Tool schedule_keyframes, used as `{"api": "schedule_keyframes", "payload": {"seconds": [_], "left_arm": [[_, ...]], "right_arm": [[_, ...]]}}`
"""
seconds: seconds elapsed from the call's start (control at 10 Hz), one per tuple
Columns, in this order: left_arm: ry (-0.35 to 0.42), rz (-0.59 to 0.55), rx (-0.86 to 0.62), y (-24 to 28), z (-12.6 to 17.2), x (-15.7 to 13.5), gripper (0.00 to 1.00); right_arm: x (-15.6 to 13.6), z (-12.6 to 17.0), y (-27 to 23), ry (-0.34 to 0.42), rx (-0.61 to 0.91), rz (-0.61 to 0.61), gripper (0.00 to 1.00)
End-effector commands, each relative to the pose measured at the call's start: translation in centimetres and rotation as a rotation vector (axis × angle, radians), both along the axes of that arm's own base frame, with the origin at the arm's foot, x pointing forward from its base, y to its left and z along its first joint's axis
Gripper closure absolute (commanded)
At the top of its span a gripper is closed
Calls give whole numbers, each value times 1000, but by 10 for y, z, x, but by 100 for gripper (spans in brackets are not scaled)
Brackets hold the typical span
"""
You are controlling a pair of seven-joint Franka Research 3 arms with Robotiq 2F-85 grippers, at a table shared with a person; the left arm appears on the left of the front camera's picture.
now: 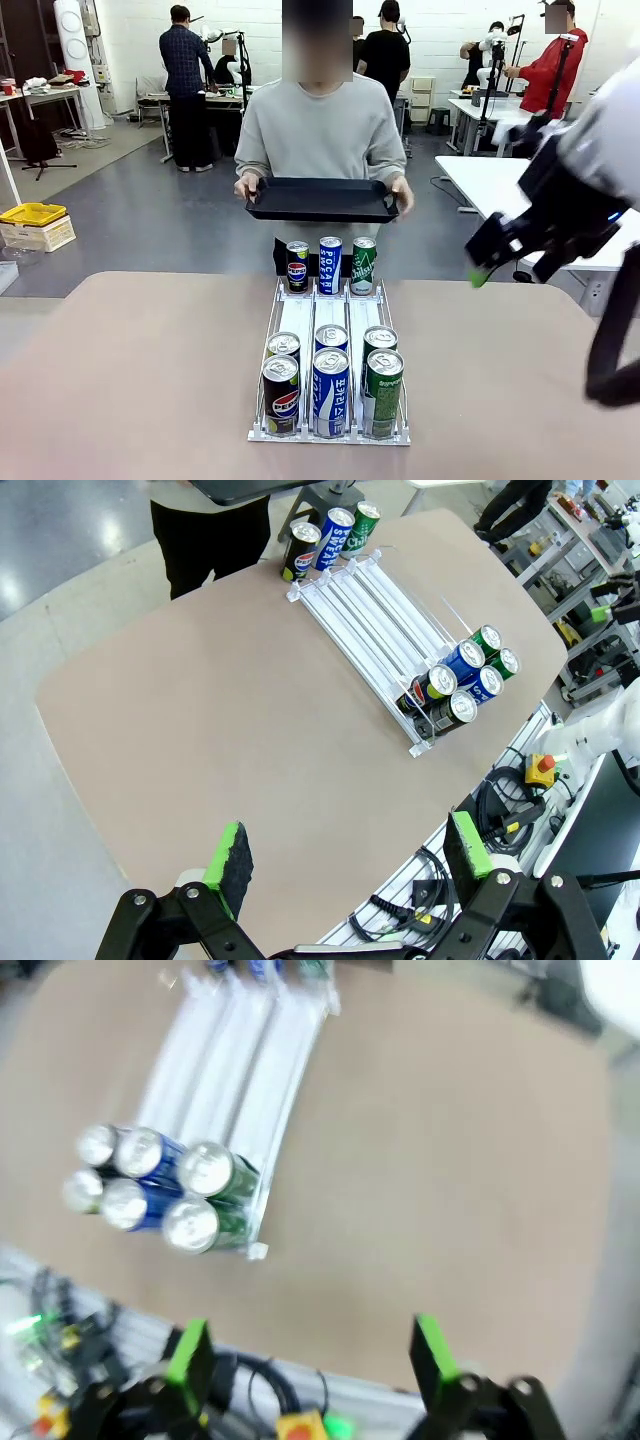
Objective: Retrieve and hand over the desired beverage to the person.
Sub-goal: Pick up a can of the same type that the person held from the Automatic Can Dispenser.
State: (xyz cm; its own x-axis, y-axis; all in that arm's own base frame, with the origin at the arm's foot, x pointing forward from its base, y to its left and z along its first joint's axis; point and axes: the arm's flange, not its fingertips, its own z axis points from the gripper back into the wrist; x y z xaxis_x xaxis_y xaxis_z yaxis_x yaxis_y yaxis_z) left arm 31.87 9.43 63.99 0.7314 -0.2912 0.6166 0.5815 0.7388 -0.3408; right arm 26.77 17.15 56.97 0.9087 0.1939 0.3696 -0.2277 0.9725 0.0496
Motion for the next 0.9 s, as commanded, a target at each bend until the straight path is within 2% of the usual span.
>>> {"api": "schedule_keyframes", "payload": {"seconds": [0.0,0.2,0.3,0.8], "left_arm": [[-3,-15,-5,3,1,-1,0],[-3,-15,-5,3,1,-1,0],[-3,-15,-5,3,1,-1,0],[-3,-15,-5,3,1,-1,0]], "right_arm": [[13,-22,25,42,32,-118,0],[27,-33,34,103,135,-131,0],[7,-28,28,62,13,-104,0],[7,-28,28,62,13,-104,0]]}}
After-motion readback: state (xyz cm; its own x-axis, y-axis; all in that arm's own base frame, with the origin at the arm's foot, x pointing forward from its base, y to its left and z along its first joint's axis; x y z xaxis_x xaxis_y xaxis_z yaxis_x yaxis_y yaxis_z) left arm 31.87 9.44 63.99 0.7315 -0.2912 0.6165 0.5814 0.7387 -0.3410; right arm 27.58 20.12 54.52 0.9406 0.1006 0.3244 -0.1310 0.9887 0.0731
